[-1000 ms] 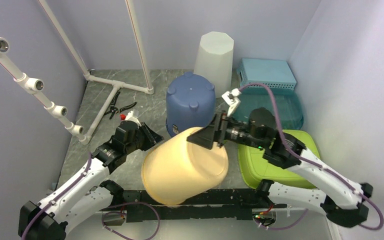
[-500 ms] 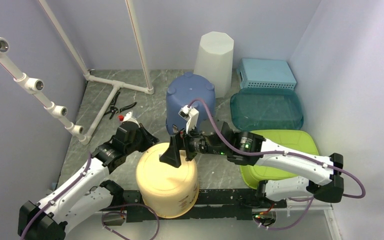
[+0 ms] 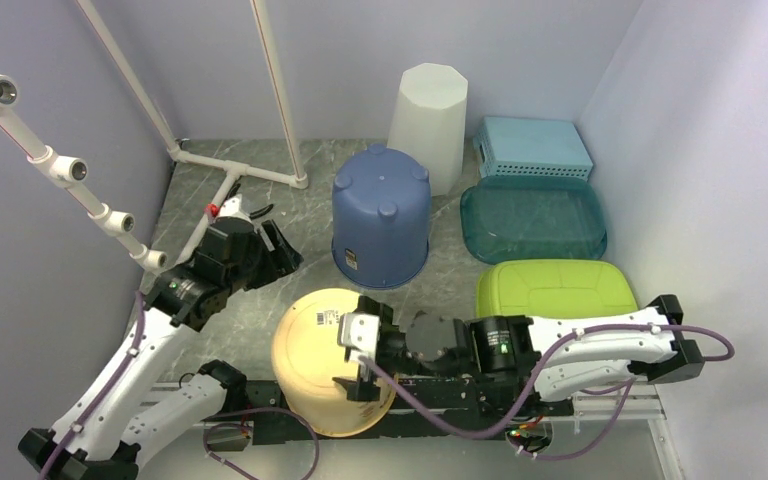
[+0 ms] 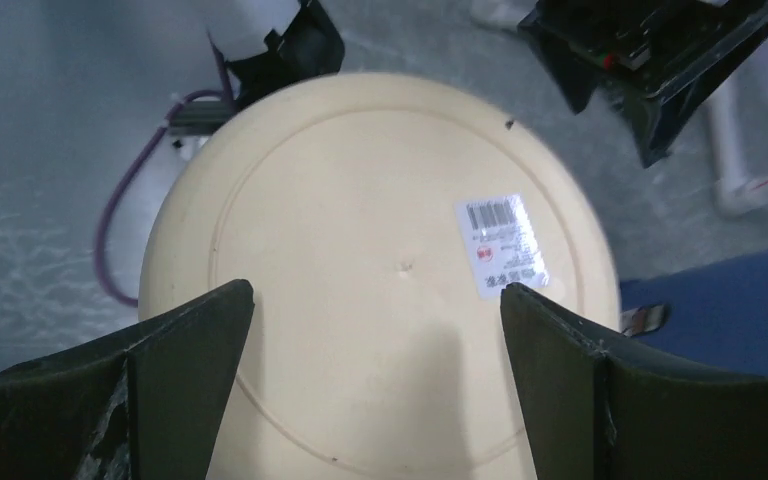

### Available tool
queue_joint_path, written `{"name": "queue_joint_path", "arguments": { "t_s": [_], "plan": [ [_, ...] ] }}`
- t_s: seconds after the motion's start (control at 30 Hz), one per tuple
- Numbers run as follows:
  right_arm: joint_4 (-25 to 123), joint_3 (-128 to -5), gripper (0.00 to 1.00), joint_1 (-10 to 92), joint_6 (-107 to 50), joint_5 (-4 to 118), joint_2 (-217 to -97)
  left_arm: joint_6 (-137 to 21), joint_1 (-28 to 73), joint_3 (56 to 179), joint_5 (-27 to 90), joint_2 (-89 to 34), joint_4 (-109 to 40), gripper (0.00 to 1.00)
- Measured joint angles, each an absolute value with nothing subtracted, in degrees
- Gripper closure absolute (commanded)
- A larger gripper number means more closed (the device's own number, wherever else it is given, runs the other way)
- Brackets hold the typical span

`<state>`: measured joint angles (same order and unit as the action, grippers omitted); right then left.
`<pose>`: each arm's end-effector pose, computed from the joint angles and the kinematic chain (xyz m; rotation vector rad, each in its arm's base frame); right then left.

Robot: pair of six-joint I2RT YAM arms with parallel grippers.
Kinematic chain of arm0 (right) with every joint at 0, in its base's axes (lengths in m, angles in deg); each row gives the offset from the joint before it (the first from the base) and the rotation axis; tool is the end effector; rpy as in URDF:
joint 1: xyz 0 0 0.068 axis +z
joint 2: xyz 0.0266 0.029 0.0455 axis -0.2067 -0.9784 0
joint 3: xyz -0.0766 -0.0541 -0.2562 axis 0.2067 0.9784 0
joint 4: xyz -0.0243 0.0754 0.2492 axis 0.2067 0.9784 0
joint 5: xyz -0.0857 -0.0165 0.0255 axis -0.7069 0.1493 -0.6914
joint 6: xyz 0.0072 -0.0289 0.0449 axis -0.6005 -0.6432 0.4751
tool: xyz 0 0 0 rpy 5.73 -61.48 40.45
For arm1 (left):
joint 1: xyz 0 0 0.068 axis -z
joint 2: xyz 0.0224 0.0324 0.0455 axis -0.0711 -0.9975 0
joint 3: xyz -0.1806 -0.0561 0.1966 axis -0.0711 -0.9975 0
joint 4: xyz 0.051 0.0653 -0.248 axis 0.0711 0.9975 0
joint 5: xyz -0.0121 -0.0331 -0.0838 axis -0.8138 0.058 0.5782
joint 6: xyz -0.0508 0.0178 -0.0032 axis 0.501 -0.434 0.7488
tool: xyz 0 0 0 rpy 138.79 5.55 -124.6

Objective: Turn the large container upside down

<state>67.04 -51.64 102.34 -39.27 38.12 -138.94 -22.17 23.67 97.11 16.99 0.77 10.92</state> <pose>0.0048 0.2490 0.3613 -1.3872 1.4591 0.8128 0.1490 -0.0739 0.3196 -0.4448 2.2565 -0.5723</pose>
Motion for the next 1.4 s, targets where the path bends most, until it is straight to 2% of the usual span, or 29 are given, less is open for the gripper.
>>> {"name": "queue_joint_path", "arguments": {
  "t_s": [0.13, 0.3, 0.57, 0.73, 0.87, 1.2, 1.4],
  "plan": [
    [58.40, -47.97, 0.00, 106.01, -48.80, 31.56, -138.55, -23.40, 22.90, 103.52, 13.51, 1.66, 19.34, 0.18],
    [46.45, -43.99, 0.00, 105.14, -56.91, 25.82, -141.02, -23.64, 22.84, 109.72, 9.62, 3.89, 26.49, 0.17],
    [33.59, -51.27, 0.00, 97.42, -60.60, 27.02, -156.50, -23.40, 22.84, 114.42, 5.95, 9.73, 33.68, 0.16],
    [35.43, -54.76, 0.00, 95.30, -61.89, 27.48, -158.75, -23.88, 22.84, 115.78, 6.30, 10.56, 35.58, 0.15],
    [43.98, -54.37, 0.00, 96.04, -61.87, 33.01, -152.80, -24.56, 22.84, 115.80, 6.85, 9.93, 36.32, 0.15],
    [62.45, -45.61, 0.02, 100.63, -57.91, 57.36, -121.59, -26.35, 22.84, 115.78, 8.38, 7.65, 35.75, 0.14],
    [65.29, -38.17, 0.03, 101.53, -58.57, 56.48, -120.52, -26.44, 22.84, 115.56, 8.58, 7.43, 34.99, 0.14]
  ]
}}
